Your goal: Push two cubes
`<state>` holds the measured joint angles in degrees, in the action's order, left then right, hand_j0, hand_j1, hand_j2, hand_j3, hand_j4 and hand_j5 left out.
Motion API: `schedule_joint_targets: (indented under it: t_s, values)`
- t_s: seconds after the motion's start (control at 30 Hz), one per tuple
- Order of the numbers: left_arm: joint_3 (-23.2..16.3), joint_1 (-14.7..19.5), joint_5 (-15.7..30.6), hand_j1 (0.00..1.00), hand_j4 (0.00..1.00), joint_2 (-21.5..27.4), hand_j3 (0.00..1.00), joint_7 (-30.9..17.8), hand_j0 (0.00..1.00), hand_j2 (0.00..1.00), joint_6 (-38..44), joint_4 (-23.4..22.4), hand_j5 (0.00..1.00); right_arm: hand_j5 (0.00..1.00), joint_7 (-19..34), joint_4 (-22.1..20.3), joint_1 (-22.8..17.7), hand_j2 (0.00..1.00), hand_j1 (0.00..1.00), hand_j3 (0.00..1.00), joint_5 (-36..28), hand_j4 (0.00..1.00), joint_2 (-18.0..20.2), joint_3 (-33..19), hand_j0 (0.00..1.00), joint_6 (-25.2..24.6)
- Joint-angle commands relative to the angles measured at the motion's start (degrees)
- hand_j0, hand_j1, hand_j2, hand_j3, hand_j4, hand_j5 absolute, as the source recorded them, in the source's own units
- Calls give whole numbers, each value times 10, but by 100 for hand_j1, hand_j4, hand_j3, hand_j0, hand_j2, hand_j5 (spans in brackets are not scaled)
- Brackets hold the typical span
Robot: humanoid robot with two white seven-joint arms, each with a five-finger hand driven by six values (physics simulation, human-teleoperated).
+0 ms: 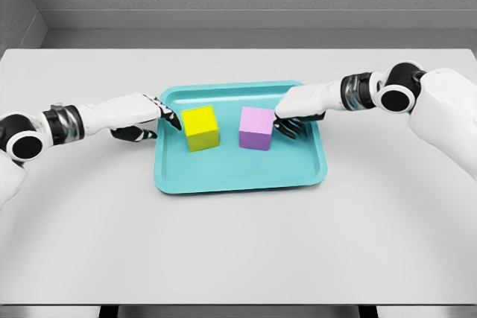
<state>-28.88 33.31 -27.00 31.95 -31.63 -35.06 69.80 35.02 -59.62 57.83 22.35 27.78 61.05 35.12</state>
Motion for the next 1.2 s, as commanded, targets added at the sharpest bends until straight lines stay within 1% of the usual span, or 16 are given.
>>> schedule_joint_targets:
  t_s: [0.0, 0.23, 0.4, 0.43, 0.53, 0.63, 0.7, 0.93, 1.1, 1.17]
  values:
    - [0, 0, 6, 64, 64, -3, 64, -2, 64, 64, 1, -1, 64, 11, 0, 0, 0, 11, 11, 11, -2, 11, -4, -1, 11, -1]
    - [0, 3, 6, 64, 64, -12, 64, -11, 64, 64, 1, -1, 64, 11, 0, 1, 0, 11, 11, 11, 1, 11, -8, -1, 11, -1]
    - [-1, 4, 5, 63, 63, -14, 63, -11, 63, 63, 1, 0, 63, 11, 0, -6, 3, 11, 11, 11, 2, 11, 1, -7, 11, -1]
    - [-1, 4, 5, 63, 63, -14, 63, -11, 63, 63, 1, 0, 63, 11, 0, -9, 4, 11, 11, 11, 1, 11, 9, -9, 11, -1]
    - [-1, 4, 5, 63, 63, -15, 63, -11, 63, 63, 1, -1, 63, 11, 0, -10, 3, 11, 11, 11, 0, 11, 17, -11, 11, -1]
    - [-2, 7, 5, 63, 63, -20, 63, -12, 63, 63, 1, -1, 63, 11, 0, -28, 0, 11, 11, 11, -1, 11, 27, -11, 11, -1]
    - [-1, 8, 5, 63, 63, -23, 63, -21, 63, 63, 1, -1, 63, 11, 0, -29, 0, 11, 11, 11, -1, 11, 30, -11, 11, -1]
    - [-2, 10, 5, 63, 63, -27, 63, -23, 63, 63, 1, -1, 63, 11, 0, -35, -1, 11, 11, 11, -2, 11, 32, -7, 11, -1]
    - [0, 11, 6, 63, 63, -22, 63, -23, 63, 63, 1, -20, 63, 11, 0, -36, -1, 11, 11, 11, -2, 11, 32, -5, 11, -1]
    - [-1, 18, 6, 63, 63, -25, 63, -22, 63, 63, 1, -28, 63, 11, 0, -36, -2, 11, 11, 11, -2, 11, 32, -5, 11, -1]
